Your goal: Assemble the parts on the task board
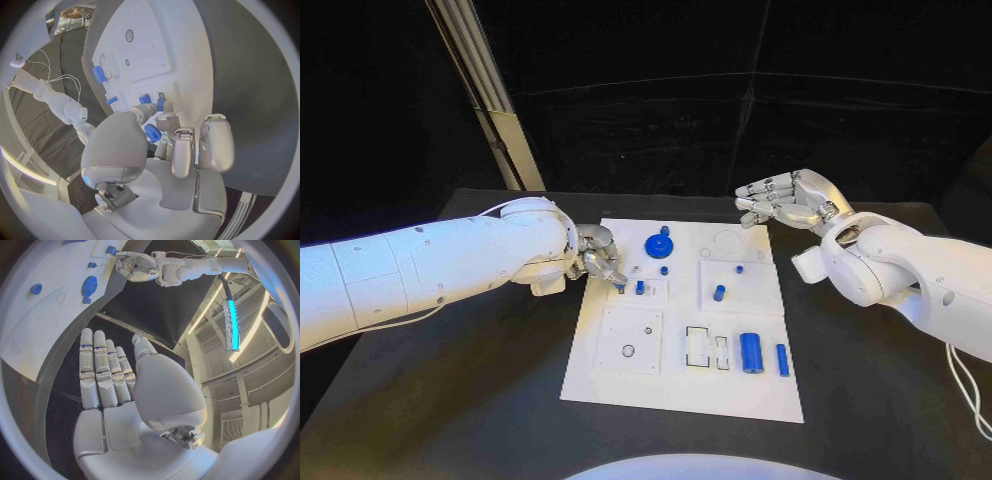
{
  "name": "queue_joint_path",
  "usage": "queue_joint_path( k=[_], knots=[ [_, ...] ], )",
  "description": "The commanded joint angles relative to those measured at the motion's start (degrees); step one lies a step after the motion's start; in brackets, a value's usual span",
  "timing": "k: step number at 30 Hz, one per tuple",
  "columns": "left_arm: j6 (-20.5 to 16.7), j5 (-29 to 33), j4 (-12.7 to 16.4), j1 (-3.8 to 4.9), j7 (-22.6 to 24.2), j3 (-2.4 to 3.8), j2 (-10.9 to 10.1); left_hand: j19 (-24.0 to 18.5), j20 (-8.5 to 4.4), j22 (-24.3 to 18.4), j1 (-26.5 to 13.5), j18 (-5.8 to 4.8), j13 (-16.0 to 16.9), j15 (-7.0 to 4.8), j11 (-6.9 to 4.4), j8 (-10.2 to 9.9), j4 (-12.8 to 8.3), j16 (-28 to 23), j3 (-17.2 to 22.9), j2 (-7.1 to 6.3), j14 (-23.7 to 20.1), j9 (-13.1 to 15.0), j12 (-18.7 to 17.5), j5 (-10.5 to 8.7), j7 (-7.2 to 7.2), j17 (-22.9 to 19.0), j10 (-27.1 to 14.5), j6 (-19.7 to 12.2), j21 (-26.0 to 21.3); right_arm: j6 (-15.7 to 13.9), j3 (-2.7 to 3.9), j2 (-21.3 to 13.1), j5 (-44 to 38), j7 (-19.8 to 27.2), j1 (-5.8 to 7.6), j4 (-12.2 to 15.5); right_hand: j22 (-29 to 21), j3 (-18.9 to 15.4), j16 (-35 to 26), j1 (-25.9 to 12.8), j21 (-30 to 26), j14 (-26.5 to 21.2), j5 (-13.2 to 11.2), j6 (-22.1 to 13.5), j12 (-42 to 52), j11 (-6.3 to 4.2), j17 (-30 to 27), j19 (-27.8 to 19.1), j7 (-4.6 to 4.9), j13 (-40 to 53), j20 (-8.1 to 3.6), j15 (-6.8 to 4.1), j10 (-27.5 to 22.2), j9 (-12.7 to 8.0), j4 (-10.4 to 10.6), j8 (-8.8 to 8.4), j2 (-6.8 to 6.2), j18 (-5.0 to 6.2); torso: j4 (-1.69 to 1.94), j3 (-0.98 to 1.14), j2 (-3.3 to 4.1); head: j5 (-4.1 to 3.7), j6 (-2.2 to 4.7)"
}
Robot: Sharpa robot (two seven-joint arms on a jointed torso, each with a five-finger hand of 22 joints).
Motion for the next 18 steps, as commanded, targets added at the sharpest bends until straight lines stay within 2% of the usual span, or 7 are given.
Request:
queue_joint_path(
  k=[1,18],
  knots=[
    [1.71,-0.85,-0.03,0.01,-1.75,-0.15,0.1,0.63,-0.17,0.05,0.29,0.29,0.02,-0.07,-0.01,0.22,-8.68,0.18,8.56,0.02,6.06,0.07,-0.18,0.22,-0.24,15.1,0.38,0.06,0.32,0.59,0.03,0.04,0.25,0.8,0.1,0.11,-0.05,-0.31,0.01,-0.61,-0.32,-0.44,0.21,-0.44,0.39,0.1,-0.05,0.29,-0.15,-0.04,0.12,0.11,-0.44,0.08,0.12,0.21,0.12,0.22,-0.02,0.0,-0.01,0.01,-0.07],
    [2.88,-0.87,0.03,-0.09,-1.62,-0.41,0.25,0.64,-0.17,0.07,0.24,0.28,-0.01,-0.07,-0.02,0.22,-8.71,0.18,8.59,-0.01,6.06,0.07,-0.2,0.3,-0.24,15.1,0.42,0.09,0.34,0.84,0.03,0.04,0.25,0.88,0.09,0.11,-0.06,-0.33,0.01,-0.64,-0.34,-0.44,0.23,-0.44,0.4,0.1,-0.06,0.29,-0.14,-0.04,0.12,0.11,-0.45,0.08,0.13,0.21,0.13,0.22,-0.02,0.03,-0.04,-0.04,-0.35]
  ],
)
